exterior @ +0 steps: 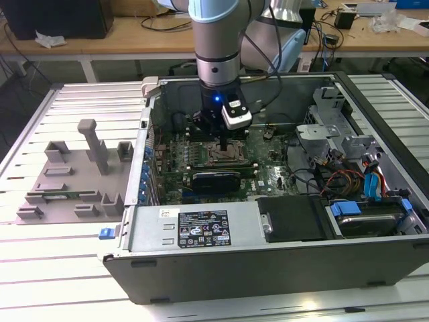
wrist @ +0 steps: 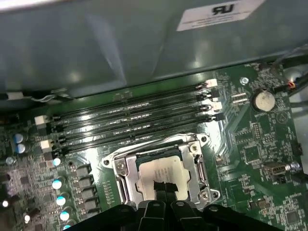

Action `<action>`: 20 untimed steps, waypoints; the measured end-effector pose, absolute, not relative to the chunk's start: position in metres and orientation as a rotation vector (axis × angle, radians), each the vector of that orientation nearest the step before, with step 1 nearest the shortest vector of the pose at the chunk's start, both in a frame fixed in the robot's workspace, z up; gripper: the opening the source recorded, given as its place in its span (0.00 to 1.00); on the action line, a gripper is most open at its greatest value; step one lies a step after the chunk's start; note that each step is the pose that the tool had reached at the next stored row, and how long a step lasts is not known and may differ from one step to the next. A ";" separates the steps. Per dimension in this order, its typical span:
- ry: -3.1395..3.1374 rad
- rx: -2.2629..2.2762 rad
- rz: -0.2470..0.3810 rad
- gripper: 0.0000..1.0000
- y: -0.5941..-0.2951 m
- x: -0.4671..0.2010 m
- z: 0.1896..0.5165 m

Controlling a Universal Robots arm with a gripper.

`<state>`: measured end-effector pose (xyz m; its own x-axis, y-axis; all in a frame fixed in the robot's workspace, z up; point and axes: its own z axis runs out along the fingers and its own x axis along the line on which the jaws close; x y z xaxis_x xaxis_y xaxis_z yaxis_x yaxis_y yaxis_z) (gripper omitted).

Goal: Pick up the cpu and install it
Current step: 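Install the first cpu locking lever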

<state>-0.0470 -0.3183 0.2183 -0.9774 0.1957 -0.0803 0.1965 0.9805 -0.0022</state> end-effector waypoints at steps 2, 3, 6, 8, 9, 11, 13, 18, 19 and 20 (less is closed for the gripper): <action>3.058 0.267 -0.017 0.11 -0.318 -0.047 0.218; 3.060 0.263 -0.018 0.11 -0.318 -0.046 0.218; 3.060 0.261 -0.017 0.11 -0.318 -0.046 0.220; 3.060 0.261 -0.018 0.11 -0.318 -0.046 0.223; 3.060 0.261 -0.018 0.11 -0.318 -0.046 0.225; 3.060 0.261 -0.018 0.11 -0.318 -0.046 0.228; 3.060 0.261 -0.017 0.11 -0.318 -0.046 0.230; 3.060 0.261 -0.018 0.11 -0.318 -0.043 0.231; 3.060 0.261 -0.018 0.11 -0.318 -0.041 0.231; 3.060 0.261 -0.018 0.11 -0.318 -0.041 0.231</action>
<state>-0.0406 -0.3185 0.2308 -0.9831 0.1685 -0.0709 0.1693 0.9856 -0.0054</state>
